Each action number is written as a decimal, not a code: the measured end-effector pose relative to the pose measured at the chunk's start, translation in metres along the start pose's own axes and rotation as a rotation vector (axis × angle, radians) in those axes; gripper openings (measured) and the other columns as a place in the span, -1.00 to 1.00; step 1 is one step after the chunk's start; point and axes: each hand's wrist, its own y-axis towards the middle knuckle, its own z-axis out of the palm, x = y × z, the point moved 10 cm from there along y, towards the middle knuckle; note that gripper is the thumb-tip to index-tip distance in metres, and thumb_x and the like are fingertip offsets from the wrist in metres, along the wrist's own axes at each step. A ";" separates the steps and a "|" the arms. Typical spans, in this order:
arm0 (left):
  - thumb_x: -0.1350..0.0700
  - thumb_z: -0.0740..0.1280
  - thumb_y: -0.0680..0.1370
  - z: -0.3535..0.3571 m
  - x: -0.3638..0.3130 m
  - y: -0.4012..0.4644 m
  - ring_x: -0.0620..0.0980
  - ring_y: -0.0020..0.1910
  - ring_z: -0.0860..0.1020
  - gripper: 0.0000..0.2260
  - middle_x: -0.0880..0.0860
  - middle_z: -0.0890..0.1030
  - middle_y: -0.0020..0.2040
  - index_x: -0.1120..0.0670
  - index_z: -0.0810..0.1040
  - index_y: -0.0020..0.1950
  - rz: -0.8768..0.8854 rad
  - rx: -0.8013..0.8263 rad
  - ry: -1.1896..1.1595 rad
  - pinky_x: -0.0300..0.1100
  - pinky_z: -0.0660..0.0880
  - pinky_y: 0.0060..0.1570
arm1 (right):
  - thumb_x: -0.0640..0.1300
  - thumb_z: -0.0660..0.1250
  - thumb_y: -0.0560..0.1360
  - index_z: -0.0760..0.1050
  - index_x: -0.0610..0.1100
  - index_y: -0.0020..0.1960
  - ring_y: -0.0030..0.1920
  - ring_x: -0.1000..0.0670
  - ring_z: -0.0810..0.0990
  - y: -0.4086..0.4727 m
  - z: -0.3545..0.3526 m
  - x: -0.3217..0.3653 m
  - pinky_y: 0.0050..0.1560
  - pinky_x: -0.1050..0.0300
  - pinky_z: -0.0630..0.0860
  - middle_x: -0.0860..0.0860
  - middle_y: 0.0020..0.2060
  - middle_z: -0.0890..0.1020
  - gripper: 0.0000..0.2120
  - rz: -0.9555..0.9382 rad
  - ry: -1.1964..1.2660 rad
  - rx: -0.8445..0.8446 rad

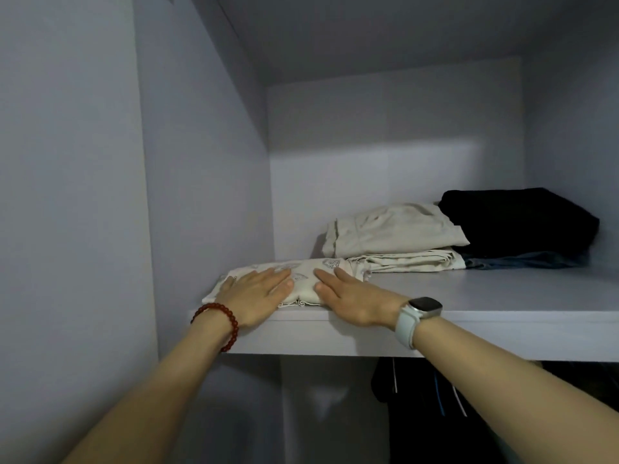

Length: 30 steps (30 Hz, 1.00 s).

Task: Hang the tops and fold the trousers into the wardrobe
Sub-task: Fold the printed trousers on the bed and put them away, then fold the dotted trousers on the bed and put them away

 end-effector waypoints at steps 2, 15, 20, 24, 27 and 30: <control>-0.22 -0.17 0.60 0.003 0.012 0.009 -0.03 0.51 0.01 -0.53 -0.12 0.02 0.54 -0.18 -0.02 0.51 -0.017 0.064 0.013 0.06 -0.07 0.46 | 0.10 -0.20 0.63 -0.20 -0.04 0.53 0.52 -0.10 -0.18 0.011 0.007 0.005 0.49 -0.02 -0.18 -0.09 0.53 -0.11 -0.48 0.028 -0.007 0.059; 0.05 0.18 0.56 -0.055 -0.006 -0.136 0.07 0.32 0.39 -0.63 0.09 0.45 0.34 0.12 0.44 0.34 0.022 -0.702 -0.327 -0.15 0.23 0.33 | -0.10 0.07 0.49 0.49 -0.18 0.19 0.16 -0.09 0.47 -0.116 -0.029 0.044 0.19 0.02 0.36 -0.08 0.12 0.55 -0.63 -0.217 0.299 -0.800; 0.04 0.19 0.51 0.006 -0.017 -0.265 -0.04 0.18 0.47 -0.66 -0.01 0.52 0.15 0.10 0.52 0.23 -0.102 -0.633 -0.498 -0.32 0.31 0.18 | -0.07 0.09 0.49 0.54 -0.18 0.09 0.04 -0.05 0.54 -0.187 0.057 0.070 0.10 0.09 0.44 -0.03 -0.01 0.59 -0.66 -0.291 0.514 -0.641; 0.02 0.25 0.52 0.089 0.005 -0.416 -0.16 0.11 0.46 -0.74 -0.11 0.52 0.09 0.06 0.57 0.15 -0.455 -0.510 -0.590 -0.37 0.30 0.12 | -0.21 0.18 0.56 0.54 -0.18 0.08 0.02 0.01 0.56 -0.252 0.184 0.123 0.10 0.12 0.46 0.07 -0.06 0.57 -0.80 -0.285 0.670 -0.155; 0.06 0.30 0.53 0.141 0.020 -0.539 -0.18 0.05 0.48 -0.79 -0.10 0.55 0.07 0.06 0.58 0.13 -0.706 -0.377 -0.590 -0.41 0.30 0.07 | -0.24 0.19 0.56 0.55 -0.17 0.07 -0.04 0.04 0.55 -0.308 0.265 0.172 0.03 0.27 0.42 0.06 -0.10 0.58 -0.82 -0.258 0.749 0.138; 0.09 0.31 0.52 0.169 0.041 -0.676 -0.12 -0.01 0.54 -0.81 -0.04 0.59 0.01 0.09 0.59 0.10 -1.020 -0.351 -0.593 -0.39 0.37 -0.03 | -0.25 0.20 0.56 0.56 -0.18 0.06 -0.05 -0.06 0.60 -0.377 0.336 0.246 0.04 0.14 0.49 -0.04 -0.08 0.64 -0.82 -0.317 0.753 0.385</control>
